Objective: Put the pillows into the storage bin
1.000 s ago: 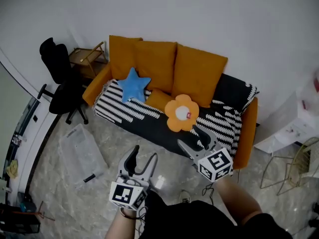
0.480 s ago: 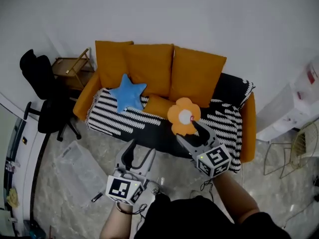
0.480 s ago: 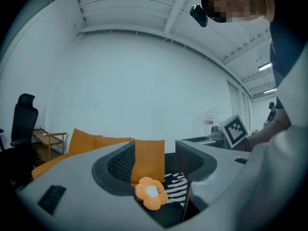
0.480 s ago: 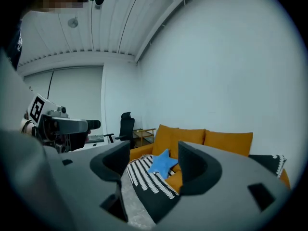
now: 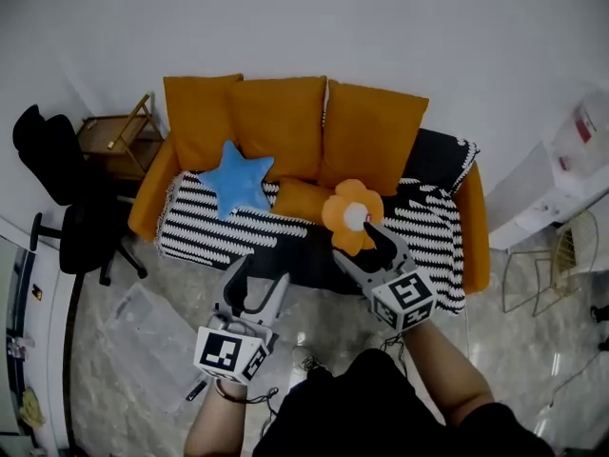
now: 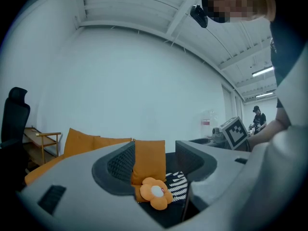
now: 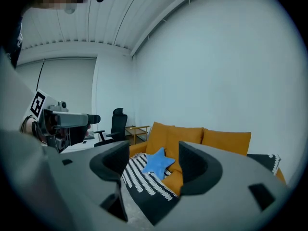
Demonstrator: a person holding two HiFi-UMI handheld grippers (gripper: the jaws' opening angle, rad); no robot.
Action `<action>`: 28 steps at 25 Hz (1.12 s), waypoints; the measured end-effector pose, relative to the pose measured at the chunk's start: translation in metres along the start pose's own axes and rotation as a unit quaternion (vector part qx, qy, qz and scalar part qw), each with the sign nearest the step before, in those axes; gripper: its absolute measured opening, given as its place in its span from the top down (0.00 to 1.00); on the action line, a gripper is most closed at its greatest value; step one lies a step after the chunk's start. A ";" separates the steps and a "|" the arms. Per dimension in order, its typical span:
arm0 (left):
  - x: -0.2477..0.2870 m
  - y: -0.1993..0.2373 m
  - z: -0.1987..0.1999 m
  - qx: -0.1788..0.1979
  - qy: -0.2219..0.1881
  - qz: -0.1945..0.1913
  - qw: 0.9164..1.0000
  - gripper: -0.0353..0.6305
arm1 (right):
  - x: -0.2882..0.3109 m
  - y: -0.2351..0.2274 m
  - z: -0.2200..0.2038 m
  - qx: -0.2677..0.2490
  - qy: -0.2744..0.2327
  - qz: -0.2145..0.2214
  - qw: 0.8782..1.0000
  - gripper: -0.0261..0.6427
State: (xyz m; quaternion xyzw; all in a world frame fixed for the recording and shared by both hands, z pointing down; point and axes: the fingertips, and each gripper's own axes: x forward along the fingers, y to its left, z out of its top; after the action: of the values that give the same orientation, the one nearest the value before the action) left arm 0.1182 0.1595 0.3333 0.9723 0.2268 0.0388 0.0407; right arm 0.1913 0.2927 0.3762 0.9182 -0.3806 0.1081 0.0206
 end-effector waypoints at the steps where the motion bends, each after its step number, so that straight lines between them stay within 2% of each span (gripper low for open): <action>1: 0.001 0.002 -0.002 -0.002 0.001 -0.001 1.000 0.57 | 0.003 0.000 -0.002 -0.001 0.003 -0.001 1.000 0.47; 9: 0.025 0.006 -0.021 -0.019 0.012 -0.008 1.000 0.57 | 0.025 -0.020 -0.028 -0.002 0.037 0.000 0.999 0.47; 15: 0.056 0.010 -0.046 -0.032 0.037 0.011 0.999 0.57 | 0.052 -0.049 -0.062 0.007 0.070 0.024 0.997 0.45; 20: 0.091 0.012 -0.084 -0.045 0.074 0.030 0.996 0.57 | 0.074 -0.078 -0.107 0.016 0.105 0.049 0.993 0.42; 28: 0.140 0.017 -0.162 -0.091 0.131 0.044 0.986 0.57 | 0.115 -0.113 -0.204 0.011 0.178 0.087 0.980 0.37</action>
State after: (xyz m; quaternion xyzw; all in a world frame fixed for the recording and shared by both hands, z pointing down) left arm 0.2352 0.2163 0.5041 0.9601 0.1830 0.1879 0.0968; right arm 0.3126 0.3174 0.6046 0.8475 -0.4484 0.2757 0.0684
